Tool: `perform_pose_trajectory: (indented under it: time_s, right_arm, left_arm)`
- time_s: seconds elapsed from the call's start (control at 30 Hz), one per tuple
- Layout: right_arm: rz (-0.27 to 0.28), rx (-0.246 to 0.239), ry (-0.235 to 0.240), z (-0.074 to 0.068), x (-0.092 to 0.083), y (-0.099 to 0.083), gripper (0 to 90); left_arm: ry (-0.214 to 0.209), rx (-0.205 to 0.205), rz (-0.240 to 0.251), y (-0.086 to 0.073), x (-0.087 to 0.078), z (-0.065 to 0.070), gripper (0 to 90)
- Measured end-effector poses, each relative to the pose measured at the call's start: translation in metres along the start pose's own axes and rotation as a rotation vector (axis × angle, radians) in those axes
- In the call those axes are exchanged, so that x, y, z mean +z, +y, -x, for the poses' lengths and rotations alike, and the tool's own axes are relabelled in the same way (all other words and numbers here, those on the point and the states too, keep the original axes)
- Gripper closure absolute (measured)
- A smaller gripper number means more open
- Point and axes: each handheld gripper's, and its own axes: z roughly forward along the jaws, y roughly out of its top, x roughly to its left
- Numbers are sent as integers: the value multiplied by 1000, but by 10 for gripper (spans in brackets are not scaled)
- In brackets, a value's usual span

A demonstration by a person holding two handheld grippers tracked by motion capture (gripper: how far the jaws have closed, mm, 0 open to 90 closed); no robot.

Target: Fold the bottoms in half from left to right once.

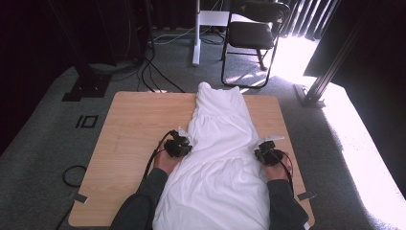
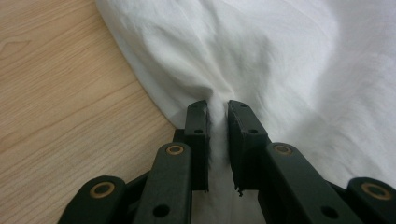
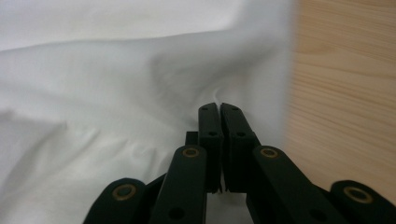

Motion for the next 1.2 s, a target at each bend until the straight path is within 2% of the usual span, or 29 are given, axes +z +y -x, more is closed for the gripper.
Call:
perform_pose_trajectory:
  time_s: [0.03,0.07,0.1,0.17,0.2,0.23,0.3,0.37,0.4,0.5,0.53,0.57,0.6,0.63,0.67,0.7,0.73,0.8,0.87,0.97,1.2]
  right_arm:
    - [-3,49,-29,5,-8,-5,881]
    - [-8,88,-37,9,-13,-10,880]
    - [-22,100,-47,11,-16,-15,880]
    - [-53,101,-32,14,-17,-23,852]
    - [-57,93,-24,14,-17,-25,795]
    - [-46,88,-36,15,-17,-25,694]
    - [23,90,-31,16,-19,-19,514]
    - [99,76,-7,15,-18,-6,396]
    - [121,66,-8,15,-12,5,376]
    - [113,91,-3,18,11,28,361]
    - [110,95,1,19,18,32,362]
    - [98,108,-21,21,30,37,388]
    - [82,120,-22,23,36,38,451]
    - [60,148,4,27,44,38,488]
    - [51,165,8,28,48,38,522]
    - [64,167,-15,28,48,36,658]
    - [57,171,1,28,46,35,743]
    - [41,164,-3,27,43,33,823]
    - [45,139,-7,22,39,27,848]
    - [57,132,-3,15,32,17,855]
    - [81,100,36,-7,11,-13,852]
  left_arm:
    - [1,-1,2,0,0,0,803]
    - [2,-2,3,-1,0,0,802]
    - [2,-4,5,-1,0,0,802]
    - [4,-3,5,-1,0,0,802]
    - [5,-3,4,-1,0,1,802]
    - [6,-1,3,-1,0,1,804]
    - [8,3,1,0,0,2,818]
    - [9,2,-1,1,1,2,828]
    - [10,1,0,2,1,2,829]
    - [7,10,-2,2,1,2,837]
    - [-1,6,1,2,2,2,843]
    - [-3,8,0,2,1,1,859]
    - [-2,10,1,1,1,2,869]
    - [-1,15,0,1,1,2,875]
    - [0,18,3,1,1,2,878]
    - [2,20,5,0,0,2,881]
    - [4,22,5,-2,-1,2,882]
    - [7,28,3,-5,-3,2,883]
    - [5,26,3,-10,-8,2,883]
    - [0,24,4,-19,-15,3,882]
    - [-13,58,-19,-45,-40,13,881]
